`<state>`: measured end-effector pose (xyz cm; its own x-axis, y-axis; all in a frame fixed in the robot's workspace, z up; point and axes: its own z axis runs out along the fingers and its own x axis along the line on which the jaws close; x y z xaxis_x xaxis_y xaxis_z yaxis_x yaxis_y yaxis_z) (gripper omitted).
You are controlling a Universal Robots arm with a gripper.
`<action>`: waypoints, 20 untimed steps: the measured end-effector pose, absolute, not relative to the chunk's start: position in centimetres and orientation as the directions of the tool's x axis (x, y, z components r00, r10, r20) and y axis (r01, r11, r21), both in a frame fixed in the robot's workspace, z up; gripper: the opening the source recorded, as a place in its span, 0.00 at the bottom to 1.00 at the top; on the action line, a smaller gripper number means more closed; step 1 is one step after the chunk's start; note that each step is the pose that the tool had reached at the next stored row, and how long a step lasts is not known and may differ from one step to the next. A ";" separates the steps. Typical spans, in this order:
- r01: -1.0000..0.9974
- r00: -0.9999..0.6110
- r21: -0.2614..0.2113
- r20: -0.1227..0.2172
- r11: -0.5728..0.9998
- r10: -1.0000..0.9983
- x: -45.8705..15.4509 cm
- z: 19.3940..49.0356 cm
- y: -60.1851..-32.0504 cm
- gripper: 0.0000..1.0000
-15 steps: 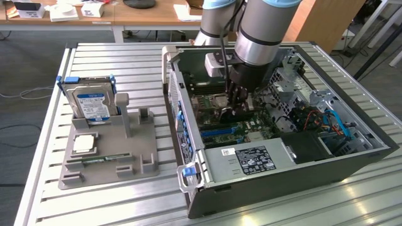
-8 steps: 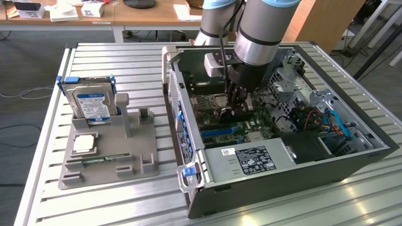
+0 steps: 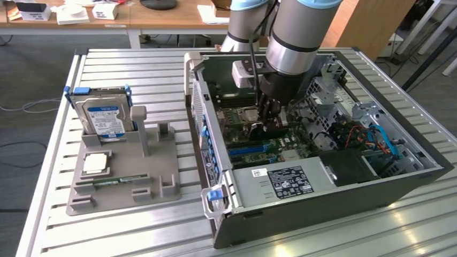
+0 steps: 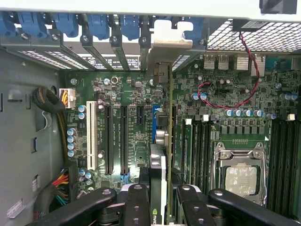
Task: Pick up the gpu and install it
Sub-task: 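Insert the gpu into the slot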
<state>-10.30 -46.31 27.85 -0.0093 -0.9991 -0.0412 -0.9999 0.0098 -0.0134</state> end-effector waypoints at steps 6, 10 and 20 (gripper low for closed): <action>-1.000 -0.009 -0.013 -0.041 0.010 -0.999 -10.4 27.8 -46.3 0.27; -1.000 -0.009 -0.013 -0.041 0.010 -0.999 -10.5 27.9 -46.3 0.27; -1.000 -0.009 -0.013 -0.041 0.010 -0.999 -10.3 27.8 -46.3 0.27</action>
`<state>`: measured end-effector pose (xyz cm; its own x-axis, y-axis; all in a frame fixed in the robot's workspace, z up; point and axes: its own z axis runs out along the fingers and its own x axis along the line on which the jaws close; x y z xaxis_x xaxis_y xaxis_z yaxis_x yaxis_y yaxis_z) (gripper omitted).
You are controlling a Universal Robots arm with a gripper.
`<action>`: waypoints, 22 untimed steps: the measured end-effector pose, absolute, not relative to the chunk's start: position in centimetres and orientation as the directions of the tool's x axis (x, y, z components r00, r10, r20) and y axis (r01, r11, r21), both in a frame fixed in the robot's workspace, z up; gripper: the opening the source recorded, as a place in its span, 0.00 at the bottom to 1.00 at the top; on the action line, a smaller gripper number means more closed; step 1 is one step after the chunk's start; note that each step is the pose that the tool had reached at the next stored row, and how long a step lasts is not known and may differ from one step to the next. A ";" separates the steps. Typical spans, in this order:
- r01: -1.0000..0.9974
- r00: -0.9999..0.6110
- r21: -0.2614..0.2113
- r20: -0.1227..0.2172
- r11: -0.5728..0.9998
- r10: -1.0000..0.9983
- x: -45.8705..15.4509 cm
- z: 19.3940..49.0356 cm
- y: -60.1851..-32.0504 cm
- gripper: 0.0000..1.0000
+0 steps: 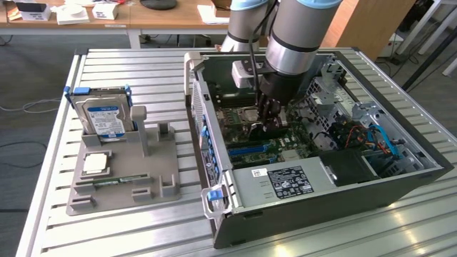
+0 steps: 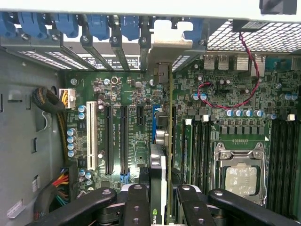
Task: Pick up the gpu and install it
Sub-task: 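Insert the gpu into the slot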
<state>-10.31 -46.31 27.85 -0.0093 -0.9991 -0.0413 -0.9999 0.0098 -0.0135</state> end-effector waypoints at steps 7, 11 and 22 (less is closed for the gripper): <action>-1.000 -0.009 -0.013 -0.041 0.010 -0.999 -10.3 27.7 -46.3 0.27; -1.000 -0.009 -0.014 -0.041 0.010 -0.999 -10.3 27.5 -46.3 0.27; -1.000 -0.009 -0.013 -0.041 0.010 -0.999 -10.3 27.1 -46.3 0.27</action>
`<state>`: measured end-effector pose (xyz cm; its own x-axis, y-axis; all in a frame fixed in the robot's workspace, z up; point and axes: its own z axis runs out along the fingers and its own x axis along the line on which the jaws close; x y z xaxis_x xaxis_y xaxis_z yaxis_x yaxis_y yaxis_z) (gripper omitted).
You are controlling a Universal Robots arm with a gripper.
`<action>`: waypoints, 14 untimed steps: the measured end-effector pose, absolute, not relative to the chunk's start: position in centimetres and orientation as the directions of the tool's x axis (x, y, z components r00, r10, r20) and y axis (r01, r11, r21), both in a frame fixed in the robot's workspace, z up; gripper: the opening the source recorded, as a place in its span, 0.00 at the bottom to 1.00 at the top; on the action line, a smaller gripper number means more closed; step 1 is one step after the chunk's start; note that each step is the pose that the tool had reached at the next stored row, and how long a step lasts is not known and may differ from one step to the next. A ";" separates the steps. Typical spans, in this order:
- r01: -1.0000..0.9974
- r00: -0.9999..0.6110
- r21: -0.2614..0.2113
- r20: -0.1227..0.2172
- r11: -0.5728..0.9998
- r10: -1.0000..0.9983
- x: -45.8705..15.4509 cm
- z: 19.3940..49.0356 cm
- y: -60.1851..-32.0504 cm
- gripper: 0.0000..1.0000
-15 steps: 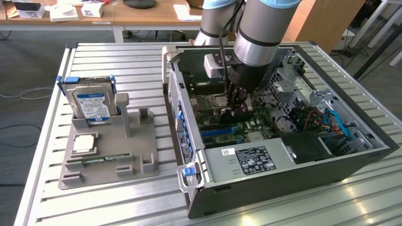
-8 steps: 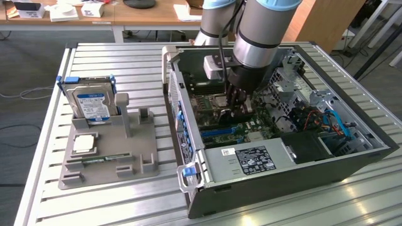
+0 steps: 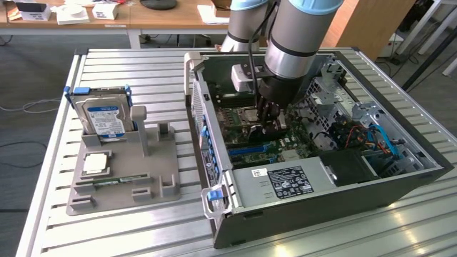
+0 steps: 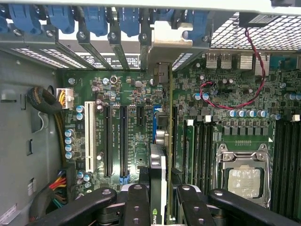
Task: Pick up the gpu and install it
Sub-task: 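Insert the gpu into the slot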
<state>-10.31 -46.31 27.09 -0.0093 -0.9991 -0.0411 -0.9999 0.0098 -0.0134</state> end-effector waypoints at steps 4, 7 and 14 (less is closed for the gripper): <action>-1.000 -0.009 -0.014 -0.042 0.010 -0.999 -10.3 27.0 -46.3 0.27; -1.000 -0.009 -0.014 -0.041 0.010 -0.999 -10.3 26.7 -46.3 0.27; -1.000 -0.009 -0.013 -0.041 0.010 -0.999 -10.3 26.4 -46.3 0.27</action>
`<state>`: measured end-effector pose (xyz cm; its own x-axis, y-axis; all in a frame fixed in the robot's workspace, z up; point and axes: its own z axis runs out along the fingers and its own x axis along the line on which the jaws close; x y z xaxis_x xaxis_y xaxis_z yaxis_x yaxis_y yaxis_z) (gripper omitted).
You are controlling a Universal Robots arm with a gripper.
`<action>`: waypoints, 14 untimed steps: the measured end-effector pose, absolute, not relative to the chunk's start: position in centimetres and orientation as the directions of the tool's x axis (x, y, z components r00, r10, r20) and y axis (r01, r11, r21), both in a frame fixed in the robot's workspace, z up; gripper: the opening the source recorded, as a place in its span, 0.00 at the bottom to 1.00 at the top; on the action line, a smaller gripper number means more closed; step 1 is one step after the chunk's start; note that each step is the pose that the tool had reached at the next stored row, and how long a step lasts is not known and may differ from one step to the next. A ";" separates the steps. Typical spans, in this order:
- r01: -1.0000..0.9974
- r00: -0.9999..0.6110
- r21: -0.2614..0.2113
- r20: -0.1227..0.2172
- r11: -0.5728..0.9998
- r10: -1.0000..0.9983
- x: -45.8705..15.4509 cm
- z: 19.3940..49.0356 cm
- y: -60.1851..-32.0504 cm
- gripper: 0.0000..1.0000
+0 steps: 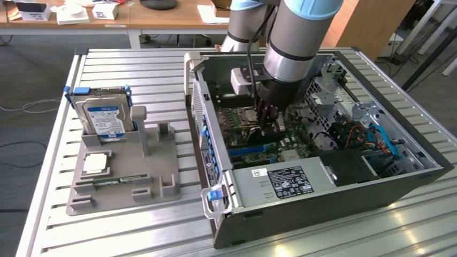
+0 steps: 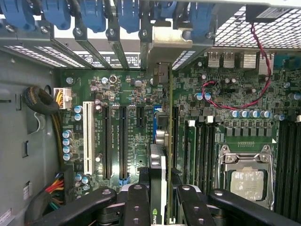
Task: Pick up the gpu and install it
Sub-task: 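Insert the gpu into the slot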
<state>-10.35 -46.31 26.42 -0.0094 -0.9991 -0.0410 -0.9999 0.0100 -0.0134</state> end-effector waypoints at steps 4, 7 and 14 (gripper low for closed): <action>-1.000 -0.009 -0.013 -0.041 0.010 -0.999 -10.7 26.3 -46.3 0.27; -1.000 -0.009 -0.013 -0.041 0.010 -0.999 -10.8 26.2 -46.3 0.27; -1.000 -0.009 -0.013 -0.041 0.010 -0.999 -10.8 26.2 -46.5 0.27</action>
